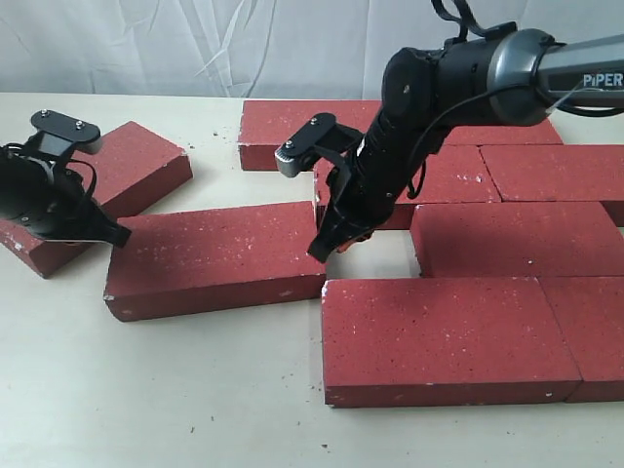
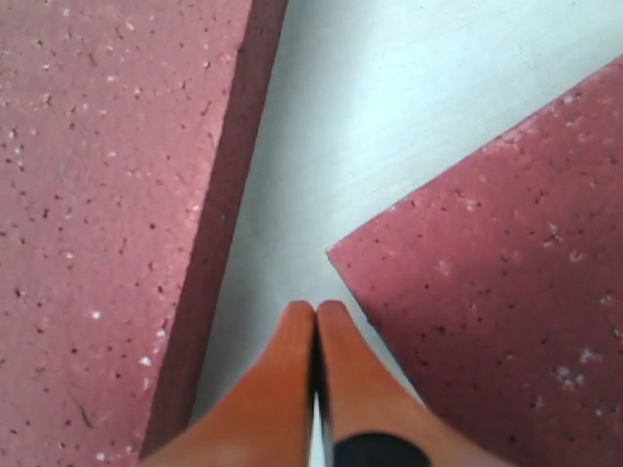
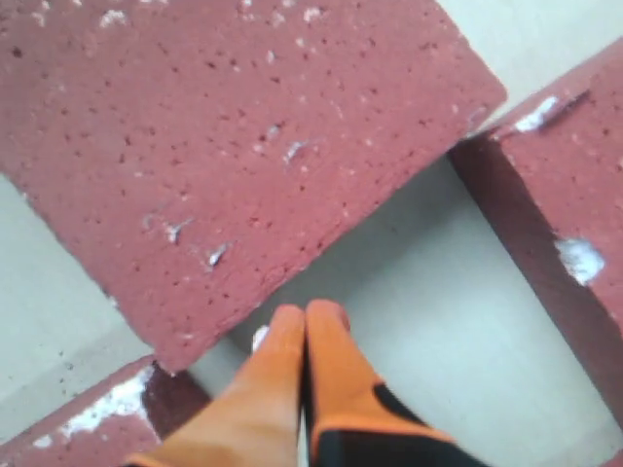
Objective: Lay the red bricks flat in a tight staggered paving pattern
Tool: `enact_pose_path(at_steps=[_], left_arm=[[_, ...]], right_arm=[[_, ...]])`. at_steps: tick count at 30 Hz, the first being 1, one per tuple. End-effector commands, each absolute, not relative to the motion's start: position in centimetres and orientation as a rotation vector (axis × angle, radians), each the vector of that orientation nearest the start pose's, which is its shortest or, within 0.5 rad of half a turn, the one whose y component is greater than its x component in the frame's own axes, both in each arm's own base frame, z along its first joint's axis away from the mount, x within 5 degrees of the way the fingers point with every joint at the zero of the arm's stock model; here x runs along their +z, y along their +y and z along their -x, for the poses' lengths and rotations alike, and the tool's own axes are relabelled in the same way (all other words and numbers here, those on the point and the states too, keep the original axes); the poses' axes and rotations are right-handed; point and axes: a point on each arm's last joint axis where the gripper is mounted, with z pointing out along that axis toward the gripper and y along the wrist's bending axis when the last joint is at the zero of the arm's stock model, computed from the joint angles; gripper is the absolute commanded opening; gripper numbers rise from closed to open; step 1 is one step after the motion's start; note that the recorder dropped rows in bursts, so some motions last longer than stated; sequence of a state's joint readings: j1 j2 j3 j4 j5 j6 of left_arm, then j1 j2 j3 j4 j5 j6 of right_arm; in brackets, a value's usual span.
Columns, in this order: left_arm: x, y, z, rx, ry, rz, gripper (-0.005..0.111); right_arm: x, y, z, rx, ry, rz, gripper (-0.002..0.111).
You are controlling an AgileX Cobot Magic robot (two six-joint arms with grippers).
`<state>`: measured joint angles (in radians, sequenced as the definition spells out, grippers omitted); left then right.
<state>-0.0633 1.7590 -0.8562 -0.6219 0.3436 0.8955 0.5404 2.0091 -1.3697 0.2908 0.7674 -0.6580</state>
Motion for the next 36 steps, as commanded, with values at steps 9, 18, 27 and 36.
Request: enact_pose_path(at_steps=[9, 18, 27, 36], left_arm=[[13.4, -3.7, -32.1, -0.18, 2.62, -0.51, 0.0], [13.3, -4.0, -32.8, -0.219, 2.627, -0.475, 0.0], [13.3, -4.0, -32.7, -0.229, 2.631, -0.473, 0.0], [13.3, -4.1, -32.7, -0.245, 2.638, -0.466, 0.0]], right_arm=[[13.8, 22.8, -34.8, 0.283, 2.469, 1.365, -0.001], [14.9, 23.4, -33.7, 0.331, 2.491, 1.414, -0.001], [15.3, 24.1, -33.0, 0.339, 2.492, 1.477, -0.001], [15.1, 23.1, -33.9, 0.133, 2.486, 1.471, -0.001]])
